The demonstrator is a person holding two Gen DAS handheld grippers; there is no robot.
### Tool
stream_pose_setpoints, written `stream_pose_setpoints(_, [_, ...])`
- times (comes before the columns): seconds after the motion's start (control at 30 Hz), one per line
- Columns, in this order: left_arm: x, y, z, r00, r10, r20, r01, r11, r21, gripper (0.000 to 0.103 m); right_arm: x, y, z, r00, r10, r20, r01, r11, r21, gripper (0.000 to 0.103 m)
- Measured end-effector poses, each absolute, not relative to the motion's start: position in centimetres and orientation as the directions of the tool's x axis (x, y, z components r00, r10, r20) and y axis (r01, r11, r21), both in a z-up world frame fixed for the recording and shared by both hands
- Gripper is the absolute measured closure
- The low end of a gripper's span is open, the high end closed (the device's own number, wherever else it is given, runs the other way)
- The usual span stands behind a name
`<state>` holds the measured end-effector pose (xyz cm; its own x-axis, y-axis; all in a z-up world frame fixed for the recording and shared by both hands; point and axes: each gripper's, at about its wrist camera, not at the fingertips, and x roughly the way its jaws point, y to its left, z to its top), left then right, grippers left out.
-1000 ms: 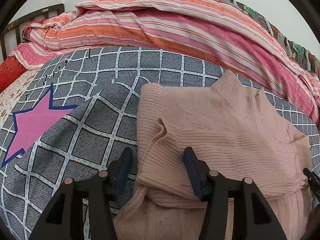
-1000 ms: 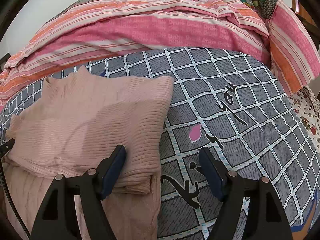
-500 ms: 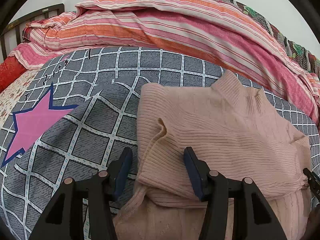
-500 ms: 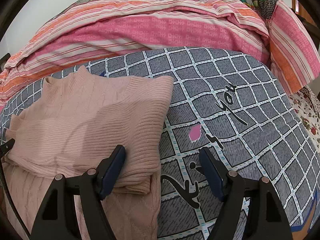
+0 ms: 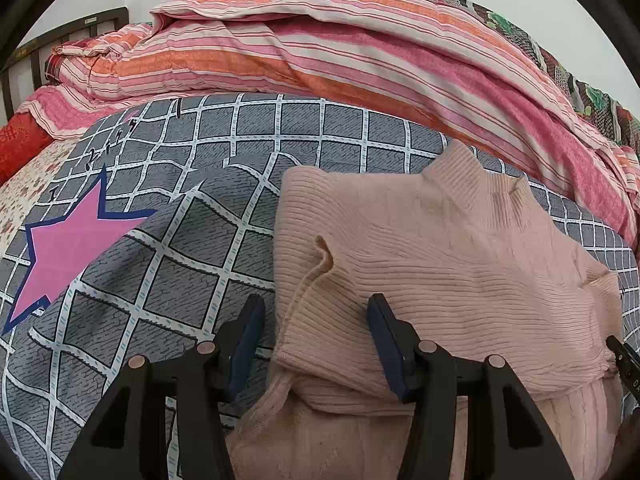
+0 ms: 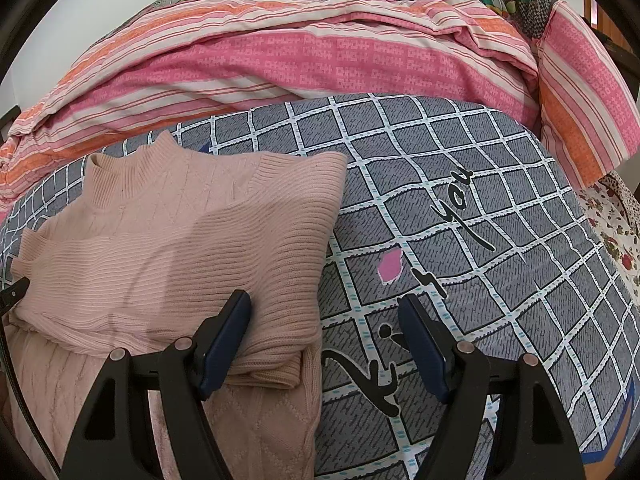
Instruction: Fold small clothes
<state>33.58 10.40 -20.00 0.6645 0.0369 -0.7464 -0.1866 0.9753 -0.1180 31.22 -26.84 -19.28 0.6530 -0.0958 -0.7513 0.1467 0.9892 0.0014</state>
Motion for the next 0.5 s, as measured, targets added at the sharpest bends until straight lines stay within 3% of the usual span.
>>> stream_pose_setpoints(0.5, [33.57, 10.36, -19.97, 0.665, 0.037, -0.746, -0.186, 0.975, -0.118, 0.052, 31.15, -26.82, -19.22, 0.653, -0.105, -0.750, 0.147, 0.989, -0.010, 0.028])
